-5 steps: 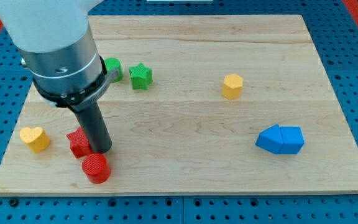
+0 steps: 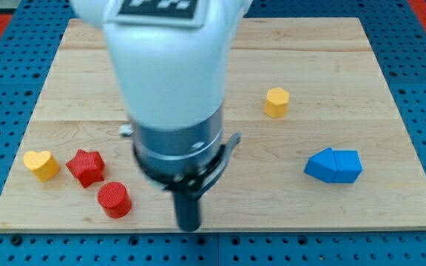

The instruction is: Place red circle in between heart and red star

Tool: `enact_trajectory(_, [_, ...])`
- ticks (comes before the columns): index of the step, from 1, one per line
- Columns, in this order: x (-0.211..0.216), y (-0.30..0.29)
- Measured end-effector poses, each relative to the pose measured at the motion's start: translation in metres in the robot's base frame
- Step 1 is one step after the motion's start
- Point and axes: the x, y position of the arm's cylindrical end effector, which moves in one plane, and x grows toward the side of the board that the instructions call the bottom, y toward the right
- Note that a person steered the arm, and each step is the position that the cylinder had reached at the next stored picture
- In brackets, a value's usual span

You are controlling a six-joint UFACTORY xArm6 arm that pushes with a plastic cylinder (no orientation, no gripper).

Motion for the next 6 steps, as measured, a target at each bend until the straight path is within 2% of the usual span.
enact_trajectory(3, [-0.053, -0.164])
enact_trajectory(4, [-0.042, -0.100])
enact_trajectory(5, [-0.074, -0.056])
enact_trajectory(6, [-0.101, 0.023])
